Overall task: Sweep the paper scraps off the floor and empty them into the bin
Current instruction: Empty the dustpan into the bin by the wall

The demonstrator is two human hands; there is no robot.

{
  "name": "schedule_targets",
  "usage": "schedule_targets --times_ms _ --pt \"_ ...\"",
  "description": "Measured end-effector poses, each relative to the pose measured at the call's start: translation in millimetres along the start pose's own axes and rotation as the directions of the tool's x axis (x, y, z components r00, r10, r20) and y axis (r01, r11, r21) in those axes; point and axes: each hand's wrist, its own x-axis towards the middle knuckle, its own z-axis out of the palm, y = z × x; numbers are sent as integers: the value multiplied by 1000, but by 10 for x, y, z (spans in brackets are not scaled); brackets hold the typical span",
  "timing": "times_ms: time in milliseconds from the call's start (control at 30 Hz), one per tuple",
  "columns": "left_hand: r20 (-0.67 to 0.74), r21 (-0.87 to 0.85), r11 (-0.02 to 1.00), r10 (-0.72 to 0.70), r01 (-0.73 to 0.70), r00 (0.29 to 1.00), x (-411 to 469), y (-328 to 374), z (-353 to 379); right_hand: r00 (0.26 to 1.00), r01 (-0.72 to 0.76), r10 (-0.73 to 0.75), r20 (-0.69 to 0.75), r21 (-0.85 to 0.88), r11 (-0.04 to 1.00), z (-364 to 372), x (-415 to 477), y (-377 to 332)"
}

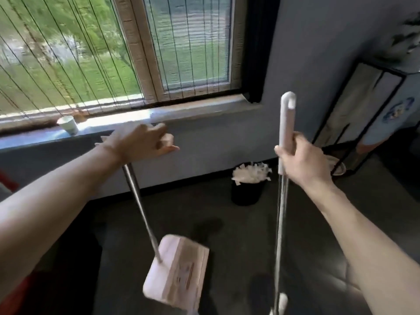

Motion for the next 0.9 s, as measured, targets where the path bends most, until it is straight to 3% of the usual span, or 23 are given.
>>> schedule_targets --times_ms 67,167,267,333,467,667,900 --pt "28 -52 999 -6 7 1000 -50 -238 214 998 66 -66 -7 -21 998 269 84 -88" --pt "32 -185 979 95 -88 995 -84 -526 448 981 191 -184 -55 165 968 593 193 -232" --pt "89 -312 930 232 -194 969 -66 -758 638 933 360 -356 -55 136 923 847 312 -371" --pt "153 -345 906 311 -244 938 -48 -887 800 923 383 -384 -18 133 914 985 429 -453" --pt "339 -312 923 331 -227 881 82 -1137 1157 897 432 -442 13 189 882 1188 736 -565" --pt "398 -241 909 411 -339 820 438 -1512 1549 866 486 -500 -11 254 836 1505 1361 -734" --pt "449 -136 857 500 -496 741 944 -1957 1947 836 484 -544 67 374 791 2201 2094 -807"
